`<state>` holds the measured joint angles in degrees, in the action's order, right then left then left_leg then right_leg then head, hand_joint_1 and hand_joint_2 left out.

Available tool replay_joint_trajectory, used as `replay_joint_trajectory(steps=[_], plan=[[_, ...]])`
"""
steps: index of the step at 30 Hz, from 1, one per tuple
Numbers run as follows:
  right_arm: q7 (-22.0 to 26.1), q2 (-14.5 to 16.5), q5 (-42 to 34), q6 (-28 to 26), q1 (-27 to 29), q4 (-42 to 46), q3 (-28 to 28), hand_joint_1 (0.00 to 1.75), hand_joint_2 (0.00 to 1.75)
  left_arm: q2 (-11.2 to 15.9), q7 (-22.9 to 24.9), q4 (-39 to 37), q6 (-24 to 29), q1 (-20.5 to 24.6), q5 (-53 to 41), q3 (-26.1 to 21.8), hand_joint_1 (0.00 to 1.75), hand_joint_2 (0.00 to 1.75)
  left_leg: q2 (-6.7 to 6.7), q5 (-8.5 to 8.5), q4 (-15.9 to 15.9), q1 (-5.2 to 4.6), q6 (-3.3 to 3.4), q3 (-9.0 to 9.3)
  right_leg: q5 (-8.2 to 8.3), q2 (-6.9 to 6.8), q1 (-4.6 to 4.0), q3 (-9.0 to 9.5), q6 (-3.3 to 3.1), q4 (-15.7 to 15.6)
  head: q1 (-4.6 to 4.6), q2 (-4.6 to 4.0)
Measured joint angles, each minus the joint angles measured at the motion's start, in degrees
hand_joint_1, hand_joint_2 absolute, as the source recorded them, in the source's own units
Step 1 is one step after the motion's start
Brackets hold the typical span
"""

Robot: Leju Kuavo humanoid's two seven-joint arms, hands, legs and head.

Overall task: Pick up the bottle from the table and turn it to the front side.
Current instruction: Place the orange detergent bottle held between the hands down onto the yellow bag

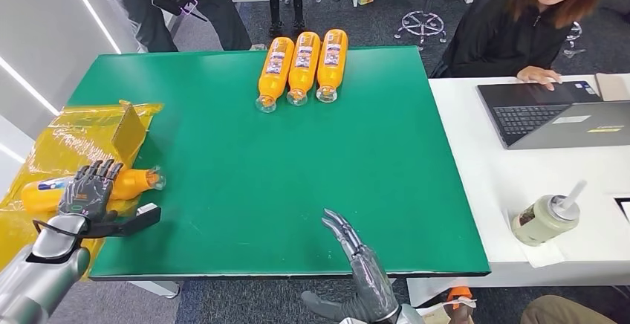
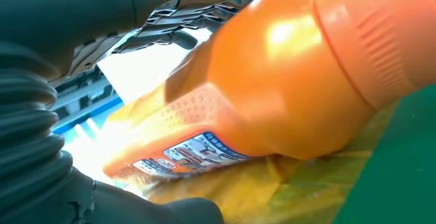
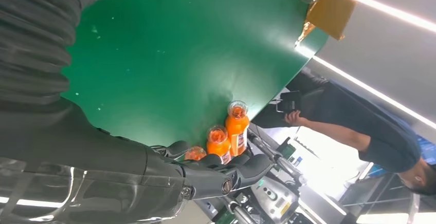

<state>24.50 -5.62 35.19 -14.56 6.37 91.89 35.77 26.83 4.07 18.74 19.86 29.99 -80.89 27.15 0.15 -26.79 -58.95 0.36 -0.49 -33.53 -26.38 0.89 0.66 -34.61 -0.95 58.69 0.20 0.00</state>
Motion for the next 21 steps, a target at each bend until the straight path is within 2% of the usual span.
replay_joint_trajectory(steps=[6,11,18,21], plan=[[-1.18,0.02,-0.04,0.08,-0.26,0.02,-0.33,0.0,1.75,0.95,-6.57,1.86,0.13,0.3,0.32,-4.24,0.0,1.75,-0.01,-0.01,-0.02,0.05,-0.03,-0.04,0.0,0.0,-0.07,-0.04,0.0,-0.03,0.02,0.0],[-1.58,0.62,-0.18,0.77,-0.43,0.15,-1.05,0.0,1.75,0.83,-12.86,6.88,-0.46,0.56,2.5,-8.21,0.0,1.75,-0.02,-0.01,-0.03,0.05,-0.03,-0.06,0.0,-0.01,-0.07,-0.04,-0.01,-0.05,0.01,0.0],[-2.0,1.08,0.05,0.54,0.05,0.59,-1.8,0.0,1.75,0.1,-19.28,20.87,-3.55,-1.65,9.38,-10.98,0.0,1.75,-0.05,-0.04,-0.05,0.05,-0.06,-0.1,0.0,-0.04,-0.06,-0.03,0.0,-0.06,0.02,0.0],[-1.62,1.07,-0.09,0.11,0.39,0.55,-1.86,0.0,1.75,-0.7,-21.28,28.09,-1.44,-4.81,13.4,-11.84,0.0,1.75,-0.04,-0.08,-0.05,0.05,-0.11,-0.1,0.0,0.0,-0.06,-0.05,0.0,-0.09,0.02,0.0]])
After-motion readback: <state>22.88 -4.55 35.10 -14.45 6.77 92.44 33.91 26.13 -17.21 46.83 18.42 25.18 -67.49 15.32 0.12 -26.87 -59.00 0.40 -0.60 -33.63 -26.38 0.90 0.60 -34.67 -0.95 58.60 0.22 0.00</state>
